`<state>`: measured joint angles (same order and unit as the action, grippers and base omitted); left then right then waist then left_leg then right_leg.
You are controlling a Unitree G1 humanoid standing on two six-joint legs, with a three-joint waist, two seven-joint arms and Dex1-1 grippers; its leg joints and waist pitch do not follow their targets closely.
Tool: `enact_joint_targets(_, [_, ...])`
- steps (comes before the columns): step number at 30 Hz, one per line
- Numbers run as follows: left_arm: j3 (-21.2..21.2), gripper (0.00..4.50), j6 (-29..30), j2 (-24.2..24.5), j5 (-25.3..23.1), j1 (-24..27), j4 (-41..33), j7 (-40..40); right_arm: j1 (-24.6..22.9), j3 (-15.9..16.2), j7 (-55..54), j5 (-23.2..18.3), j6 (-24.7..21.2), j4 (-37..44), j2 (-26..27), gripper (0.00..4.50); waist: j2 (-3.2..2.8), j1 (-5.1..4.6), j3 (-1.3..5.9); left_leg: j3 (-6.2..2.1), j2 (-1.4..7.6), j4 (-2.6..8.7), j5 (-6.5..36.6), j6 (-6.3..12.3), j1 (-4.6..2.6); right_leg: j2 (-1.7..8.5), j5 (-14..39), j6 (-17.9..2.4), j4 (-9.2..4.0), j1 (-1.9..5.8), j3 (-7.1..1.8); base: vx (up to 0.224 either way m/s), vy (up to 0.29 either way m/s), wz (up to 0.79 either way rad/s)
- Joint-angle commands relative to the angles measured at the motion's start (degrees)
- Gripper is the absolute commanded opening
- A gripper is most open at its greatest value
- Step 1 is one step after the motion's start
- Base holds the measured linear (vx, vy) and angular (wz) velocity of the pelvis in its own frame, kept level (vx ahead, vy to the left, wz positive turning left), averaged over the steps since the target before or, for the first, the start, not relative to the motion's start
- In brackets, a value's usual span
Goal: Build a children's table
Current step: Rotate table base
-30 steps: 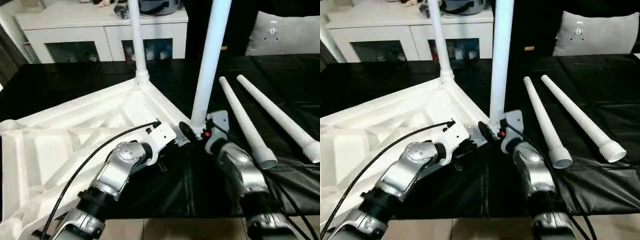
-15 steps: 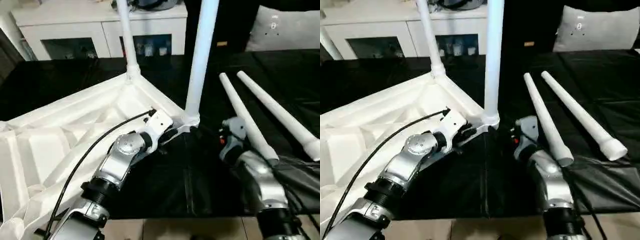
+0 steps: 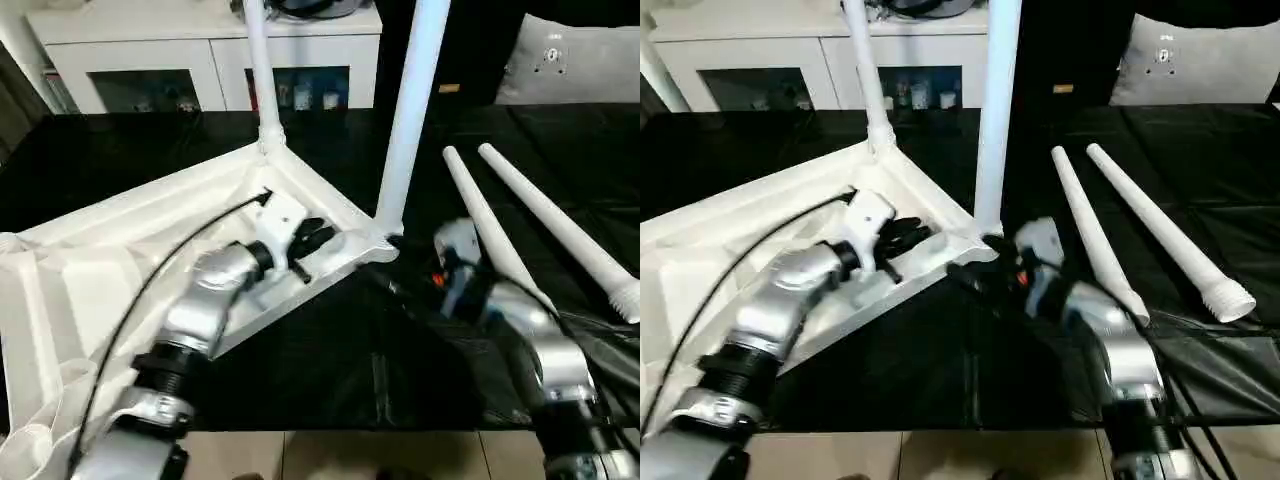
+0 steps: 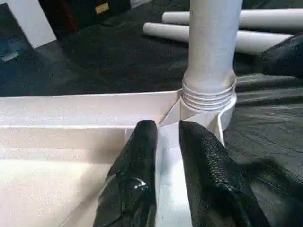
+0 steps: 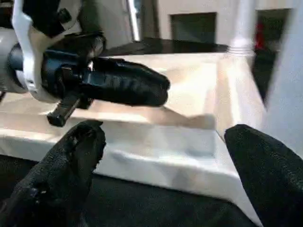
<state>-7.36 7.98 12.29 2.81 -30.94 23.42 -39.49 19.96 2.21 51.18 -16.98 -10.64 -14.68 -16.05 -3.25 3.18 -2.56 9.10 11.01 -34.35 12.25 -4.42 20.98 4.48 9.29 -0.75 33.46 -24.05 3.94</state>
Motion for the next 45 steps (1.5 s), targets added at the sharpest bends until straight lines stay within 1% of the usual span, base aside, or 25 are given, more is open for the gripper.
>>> enact_joint_targets(1, [0.3,1.14,2.1,3.0,1.7,0.9,-3.0,-5.1,2.6,0.6,0.7,0.4,1.2,-3.3,0.3,4.50,0.89,0.32,4.04,0.14,1.71,3.51,1.1,8.10,-0.02,3.36,5.6,-14.6,-2.32,3.69,-2.10,0.000,0.000,0.00])
enact_joint_targets(3, [0.1,1.24,3.8,6.7,2.9,2.1,-5.6,-9.6,6.0,0.6,0.5,1.7,3.4,-8.1,0.9,4.50,0.89,0.14,4.02,0.18,1.57,3.47,0.7,7.77,0.12,3.27,4.8,-15.3,-2.01,3.67,-2.09,0.000,0.000,0.00])
enact_joint_targets(4, [0.0,1.34,4.6,9.2,3.4,3.0,-7.0,-12.2,8.1,0.4,0.5,2.4,4.5,-11.2,1.1,4.50,1.51,0.07,3.99,0.22,1.52,3.53,1.0,7.52,0.22,3.40,5.3,-15.5,-1.89,3.78,-2.14,0.000,0.000,0.00])
enact_joint_targets(7, [0.0,1.63,6.2,13.5,4.3,4.4,-9.3,-16.1,11.7,0.3,-0.1,3.5,6.3,-16.4,1.3,4.50,1.11,0.24,3.84,0.54,1.53,3.42,1.7,6.69,-0.15,3.20,5.6,-15.7,-1.70,3.43,-2.26,0.000,0.000,0.00])
enact_joint_targets(8, [0.1,1.67,6.3,14.2,4.3,4.8,-9.7,-16.5,12.4,0.1,-0.8,3.8,6.7,-17.5,1.3,4.50,1.14,0.25,3.81,0.59,1.52,3.37,1.8,6.50,-0.19,3.21,5.6,-15.8,-1.63,3.37,-2.28,0.000,0.000,0.00])
enact_joint_targets(9, [0.2,1.78,6.4,15.2,4.2,5.3,-10.2,-17.0,13.3,-0.1,-1.8,4.2,7.1,-18.8,1.3,4.50,1.51,0.23,3.76,0.63,1.52,3.47,1.9,6.49,-0.13,3.13,5.6,-15.8,-1.67,3.52,-2.29,0.000,0.000,0.00])
enact_joint_targets(10, [1.4,1.90,7.1,17.8,4.0,7.0,-11.9,-17.4,16.6,-1.1,-6.1,5.6,10.2,-24.0,1.4,4.50,1.16,0.53,3.84,0.57,1.73,3.49,2.5,5.76,-0.37,3.43,6.2,-16.0,-1.49,3.27,-2.32,0.000,0.000,0.00])
enact_joint_targets(11, [2.0,2.02,6.8,18.4,3.7,7.6,-12.4,-16.8,17.4,-1.6,-7.6,5.6,10.7,-25.4,1.5,4.50,1.19,0.32,3.75,0.54,1.64,3.57,2.8,5.36,-0.21,3.31,6.7,-16.0,-1.48,3.28,-2.34,0.000,0.000,0.00])
enact_joint_targets(13, [3.1,2.20,6.9,19.5,3.0,8.8,-13.7,-15.2,18.9,-2.5,-10.5,6.1,12.3,-28.4,1.8,4.50,1.09,0.53,3.82,0.74,1.57,3.43,3.8,4.19,-0.62,3.19,6.1,-16.0,-1.39,3.07,-2.52,0.000,0.000,0.00])
enact_joint_targets(14, [4.5,2.20,7.0,20.4,2.5,10.3,-15.1,-13.2,20.0,-3.2,-13.6,6.9,13.7,-31.1,2.1,4.50,1.16,0.47,3.75,0.73,1.46,3.49,4.1,4.02,-0.34,3.03,5.7,-16.0,-1.32,3.23,-2.48,0.000,0.000,0.00])
enact_joint_targets(18, [6.7,2.57,9.0,20.9,2.1,11.6,-17.1,-9.7,20.1,-3.1,-15.6,7.9,15.4,-32.8,2.7,4.50,1.26,0.80,3.60,0.75,1.34,3.52,6.1,3.48,-0.31,2.89,7.8,-15.2,-1.46,3.26,-2.46,0.000,0.000,0.00])
enact_joint_targets(22, [11.2,2.88,15.6,24.0,-1.0,12.8,-18.5,-2.6,16.3,-0.2,-12.0,8.4,14.8,-29.6,4.8,4.50,1.45,0.55,3.47,0.54,1.28,3.61,7.3,3.37,0.13,2.90,10.4,-13.6,-1.68,3.45,-2.35,0.000,0.000,0.00])
enact_joint_targets(24, [11.9,3.10,17.1,25.2,-1.9,13.2,-18.5,-1.6,15.3,0.5,-11.1,8.4,15.1,-28.9,5.2,4.50,1.35,0.49,3.55,0.45,1.29,3.57,6.9,3.43,0.13,2.90,10.6,-13.3,-1.60,3.46,-2.36,0.000,0.000,0.00])
enact_joint_targets(25, [12.4,2.65,19.4,27.8,-3.4,14.2,-18.5,-1.3,13.3,2.3,-10.3,9.4,14.6,-26.9,5.0,4.50,1.47,0.26,3.45,0.41,1.31,3.63,6.8,3.43,0.24,2.79,10.8,-13.2,-1.71,3.42,-2.32,0.000,0.000,0.00])
enact_joint_targets(27, [12.3,2.55,19.9,29.5,-4.4,14.9,-18.4,-1.4,12.2,3.7,-10.7,10.7,13.7,-25.9,4.4,4.50,1.54,0.11,3.43,0.39,1.28,3.63,7.0,3.35,0.10,2.65,11.8,-13.0,-1.80,3.26,-2.31,0.000,0.000,0.00])
enact_joint_targets(28, [12.1,2.67,20.3,30.3,-5.0,15.3,-18.5,-1.4,11.5,4.2,-11.0,11.3,12.8,-25.0,3.9,4.50,1.49,0.03,3.37,0.38,1.32,3.68,7.0,3.29,0.11,2.64,12.0,-13.1,-1.84,3.22,-2.32,0.000,0.000,0.00])
enact_joint_targets(30, [11.0,2.53,21.4,32.3,-6.6,16.2,-18.7,-1.5,9.6,4.8,-12.0,12.2,9.5,-21.4,2.8,4.50,1.17,0.25,3.24,0.43,1.37,3.76,7.9,2.94,-0.12,2.59,12.9,-13.1,-1.99,3.02,-2.45,0.000,0.000,0.00])
enact_joint_targets(31, [9.9,2.28,22.5,33.1,-7.2,16.5,-18.4,-2.1,8.2,4.9,-12.6,12.8,6.7,-18.5,1.7,4.50,0.65,0.36,3.22,0.33,1.39,3.83,8.5,2.63,-0.20,2.52,13.1,-12.8,-1.93,2.91,-2.44,0.000,0.000,0.00])
enact_joint_targets(33, [9.5,2.11,23.3,33.2,-7.1,16.6,-18.3,-2.5,7.7,5.0,-13.0,13.2,5.5,-17.5,1.4,4.50,1.00,0.42,3.29,0.39,1.34,3.84,8.3,2.28,-0.36,2.43,11.7,-12.8,-1.92,2.93,-2.53,0.000,0.000,0.00])
enact_joint_targets(34, [8.5,2.23,23.4,33.5,-7.3,16.9,-18.2,-3.2,7.5,5.2,-13.1,13.5,5.4,-17.4,1.4,4.50,0.44,0.62,3.40,0.37,1.31,3.74,8.2,2.13,-0.52,2.48,11.0,-13.1,-1.82,2.83,-2.52,0.000,0.000,0.00])
enact_joint_targets(36, [7.6,2.09,23.7,33.7,-7.4,17.2,-18.4,-3.8,7.3,5.4,-13.2,13.8,5.3,-17.2,1.5,4.50,0.77,0.62,3.39,0.38,1.25,3.79,8.9,1.92,-0.31,2.56,9.9,-13.8,-1.82,2.96,-2.52,0.000,0.000,0.00])
enact_joint_targets(37, [5.6,1.77,23.1,33.3,-7.0,17.4,-17.7,-5.5,7.5,6.1,-13.9,14.9,5.8,-18.5,2.3,4.50,0.43,0.59,3.41,0.30,1.21,3.84,9.4,1.70,-0.29,2.66,10.2,-13.9,-1.92,2.93,-2.49,0.000,0.000,0.00])
enact_joint_targets(42, [1.0,1.84,20.7,30.7,-5.3,15.8,-14.8,-10.9,10.4,8.6,-18.3,18.3,5.3,-24.2,5.4,4.50,0.62,0.20,3.40,0.34,1.06,3.85,10.5,0.78,-0.33,2.71,10.9,-14.4,-2.05,2.98,-2.51,0.000,0.000,0.00])
enact_joint_targets(43, [0.6,1.45,20.8,30.5,-5.3,15.5,-14.7,-11.4,10.4,8.9,-18.7,18.3,4.4,-23.5,5.6,4.50,0.56,0.17,3.34,0.28,1.11,3.94,11.1,0.61,-0.33,2.73,11.6,-14.3,-2.00,3.01,-2.52,0.000,0.000,0.00])
enact_joint_targets(45, [-0.3,1.53,20.1,30.5,-5.6,15.2,-14.5,-12.3,10.8,9.1,-19.1,18.4,3.7,-23.2,6.2,4.50,0.50,0.24,3.23,0.18,1.29,4.10,11.9,0.39,-0.43,2.81,12.8,-13.6,-2.07,3.02,-2.55,0.000,0.000,0.00])
